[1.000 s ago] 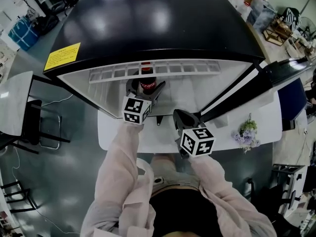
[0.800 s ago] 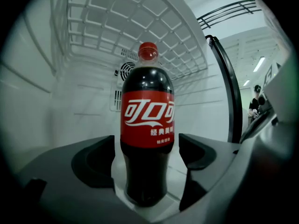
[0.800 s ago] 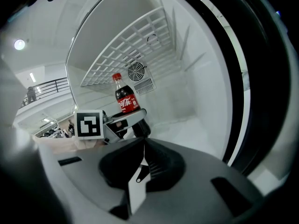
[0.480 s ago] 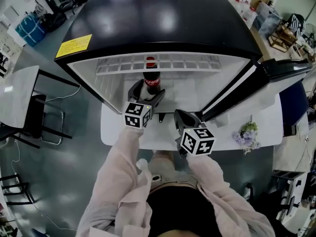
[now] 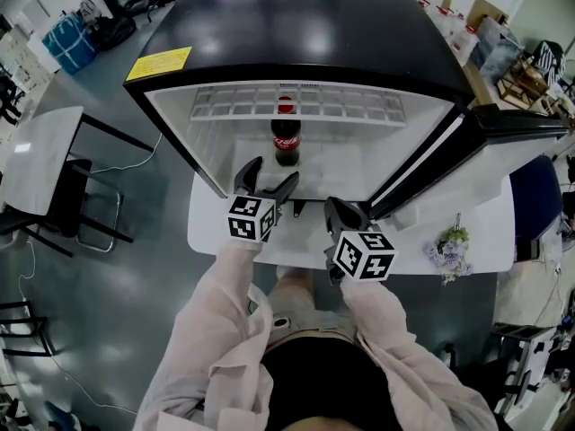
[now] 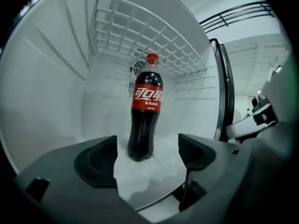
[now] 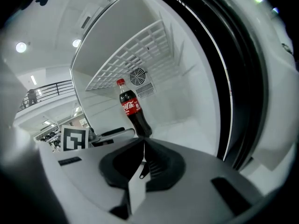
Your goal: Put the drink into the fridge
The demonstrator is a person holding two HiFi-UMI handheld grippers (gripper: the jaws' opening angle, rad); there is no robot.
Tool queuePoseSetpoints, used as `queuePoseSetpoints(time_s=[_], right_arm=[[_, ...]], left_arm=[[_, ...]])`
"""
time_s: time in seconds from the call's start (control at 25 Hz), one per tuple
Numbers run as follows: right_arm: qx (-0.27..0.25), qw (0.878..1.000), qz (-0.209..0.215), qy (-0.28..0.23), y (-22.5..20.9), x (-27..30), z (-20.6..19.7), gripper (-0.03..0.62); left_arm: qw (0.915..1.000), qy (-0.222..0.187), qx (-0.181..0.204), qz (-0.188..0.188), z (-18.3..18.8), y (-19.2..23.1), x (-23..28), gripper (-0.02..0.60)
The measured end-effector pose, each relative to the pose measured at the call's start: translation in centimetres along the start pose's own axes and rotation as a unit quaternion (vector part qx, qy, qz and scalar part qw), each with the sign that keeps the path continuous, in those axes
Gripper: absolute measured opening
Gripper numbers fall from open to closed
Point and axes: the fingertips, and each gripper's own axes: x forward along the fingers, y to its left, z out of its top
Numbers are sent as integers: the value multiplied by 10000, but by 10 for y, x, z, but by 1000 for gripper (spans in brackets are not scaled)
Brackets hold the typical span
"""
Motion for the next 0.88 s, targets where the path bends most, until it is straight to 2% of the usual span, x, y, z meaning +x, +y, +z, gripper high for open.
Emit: queuePoseSetpoints(time_s=[0.12,0.32,0.64,0.88], right_arm=[[60,10000,-55,-24,-4,-5,-2,14],[94,9999,-52,-62,-2,-13,-6,14],[-211,9997,53,-127,10,-23,-8,14],[-578,9977,204,-301,28,-33,1,14]], left_arm=[[9995,63,-117,288,-5,6,-16,416],[9983,24,-226,528,-9,9,-46,405],[9964,-265,-178,790,5,-1,-93,249],[9954,-486,-362,737,17,-19,-124,166]])
